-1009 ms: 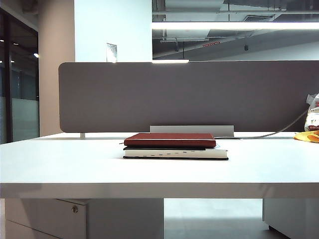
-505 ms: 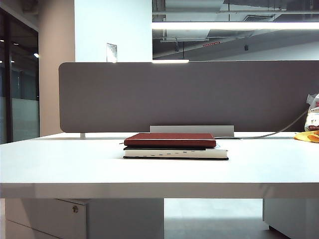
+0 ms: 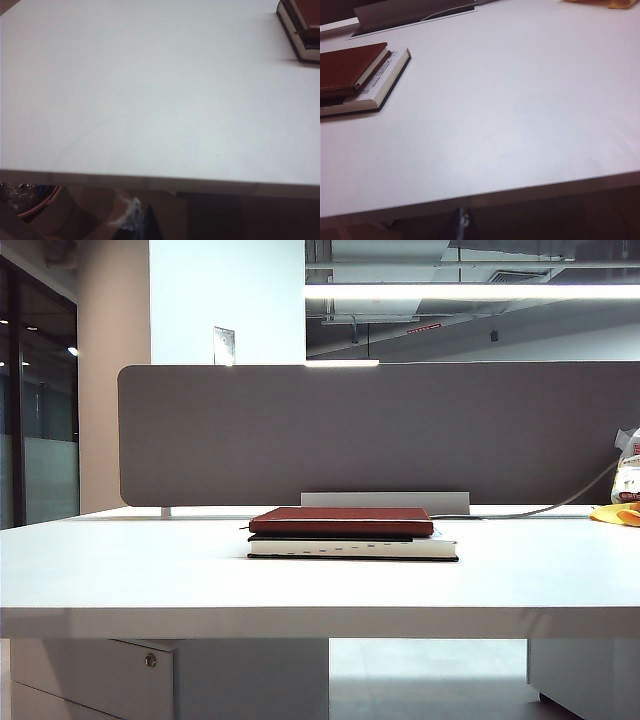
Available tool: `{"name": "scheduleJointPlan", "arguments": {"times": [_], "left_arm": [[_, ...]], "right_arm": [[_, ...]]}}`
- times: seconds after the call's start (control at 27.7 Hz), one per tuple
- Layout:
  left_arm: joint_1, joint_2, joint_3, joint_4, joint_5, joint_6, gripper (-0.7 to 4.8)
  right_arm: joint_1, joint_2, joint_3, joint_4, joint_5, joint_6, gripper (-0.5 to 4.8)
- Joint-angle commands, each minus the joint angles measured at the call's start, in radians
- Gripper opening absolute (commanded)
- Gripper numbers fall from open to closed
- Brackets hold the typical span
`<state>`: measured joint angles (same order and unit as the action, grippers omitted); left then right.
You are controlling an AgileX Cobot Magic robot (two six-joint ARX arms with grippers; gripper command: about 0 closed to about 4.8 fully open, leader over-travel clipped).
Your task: Pick up the red book and place it on top of the black book.
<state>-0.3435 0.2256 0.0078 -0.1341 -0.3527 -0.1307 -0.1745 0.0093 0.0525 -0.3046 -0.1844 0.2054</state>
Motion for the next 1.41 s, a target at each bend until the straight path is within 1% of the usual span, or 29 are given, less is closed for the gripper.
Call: {"name": "scheduleJointPlan", "arguments": {"times": [0.04,0.43,0.58,0.65,0.76,0.86,0.97,1.12,1.41], "left_arm": [[-0.001,0.0,-0.001,-0.013,-0.01,0.0,-0.05],[0.0,-0.002,-0.001,-0.014,-0.01,0.0,-0.05],[0.005,-0.032,-0.001,-0.015,-0.009,0.0,-0.05],[0.036,-0.067,-0.001,-0.015,0.015,0.0,-0.05],[0.12,-0.13,-0.001,-0.014,0.042,0.0,-0.05],[0.195,-0.171,0.0,-0.014,0.039,0.0,-0.05],[0.24,-0.192,0.0,-0.015,0.039,0.0,-0.05],[0.262,-0.214,0.0,-0.016,0.039,0.0,-0.05],[0.261,-0.223,-0.001,-0.014,0.039,0.0,-0.05]], "right_arm": [[-0.001,0.0,0.004,0.014,-0.001,0.003,-0.05],[-0.001,0.0,0.004,0.014,-0.001,0.003,-0.05],[-0.001,0.0,0.004,0.014,-0.001,0.003,-0.05],[-0.001,0.0,0.004,0.014,-0.001,0.003,-0.05],[-0.001,0.0,0.004,0.014,-0.001,0.003,-0.05],[-0.001,0.0,0.004,0.014,-0.001,0.003,-0.05],[-0.001,0.0,0.004,0.014,-0.001,0.003,-0.05],[-0.001,0.0,0.004,0.014,-0.001,0.003,-0.05],[-0.001,-0.001,0.004,0.016,-0.001,0.003,-0.05]]}}
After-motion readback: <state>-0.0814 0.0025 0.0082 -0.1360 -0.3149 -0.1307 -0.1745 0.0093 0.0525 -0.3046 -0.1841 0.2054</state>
